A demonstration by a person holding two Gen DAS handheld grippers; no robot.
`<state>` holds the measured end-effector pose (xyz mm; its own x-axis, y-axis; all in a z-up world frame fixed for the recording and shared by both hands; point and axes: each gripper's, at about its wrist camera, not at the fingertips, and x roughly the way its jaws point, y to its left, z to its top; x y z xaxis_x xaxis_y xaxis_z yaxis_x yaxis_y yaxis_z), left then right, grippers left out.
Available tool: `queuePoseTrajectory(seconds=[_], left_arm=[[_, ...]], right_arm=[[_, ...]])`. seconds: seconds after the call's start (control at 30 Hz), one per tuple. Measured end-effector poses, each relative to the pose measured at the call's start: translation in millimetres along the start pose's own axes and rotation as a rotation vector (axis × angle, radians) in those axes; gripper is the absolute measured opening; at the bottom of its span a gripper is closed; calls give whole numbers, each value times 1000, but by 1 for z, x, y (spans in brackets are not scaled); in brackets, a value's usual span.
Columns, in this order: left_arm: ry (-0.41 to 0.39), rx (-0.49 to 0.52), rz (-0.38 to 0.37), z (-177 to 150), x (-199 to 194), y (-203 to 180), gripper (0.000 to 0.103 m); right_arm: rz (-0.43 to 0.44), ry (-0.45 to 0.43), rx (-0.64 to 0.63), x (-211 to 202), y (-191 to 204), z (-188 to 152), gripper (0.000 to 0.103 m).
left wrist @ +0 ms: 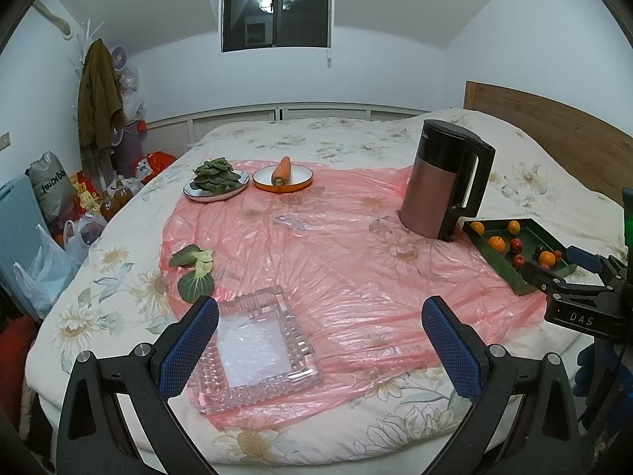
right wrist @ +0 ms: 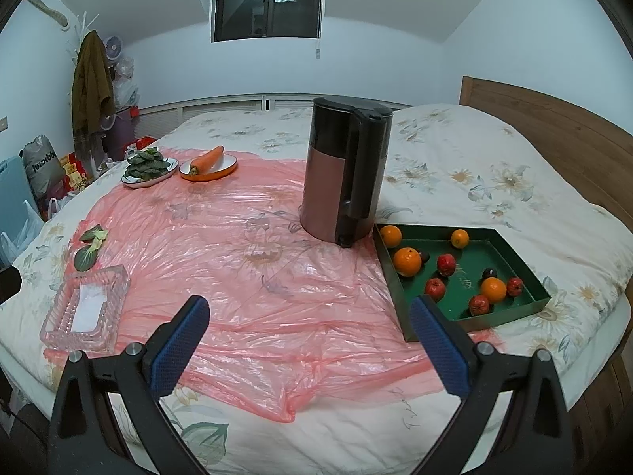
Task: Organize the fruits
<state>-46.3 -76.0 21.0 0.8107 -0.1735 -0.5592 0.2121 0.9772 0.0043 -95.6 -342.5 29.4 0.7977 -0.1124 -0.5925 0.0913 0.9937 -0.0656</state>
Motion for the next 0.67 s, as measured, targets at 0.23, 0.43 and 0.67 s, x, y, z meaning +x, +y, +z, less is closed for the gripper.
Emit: queuePoseTrajectory(seconds=[0.23, 0.43, 0.67], left_arm=[[-5, 14, 3, 1, 0, 0, 101], [-18, 30, 18, 2, -2, -2, 101], [-28, 34, 16, 5, -6, -3, 101]], right_arm=[[2, 4, -6, 3, 2, -2, 103], [4, 5, -5, 3, 2, -2, 103], [6, 7, -9, 6, 3, -3, 103]])
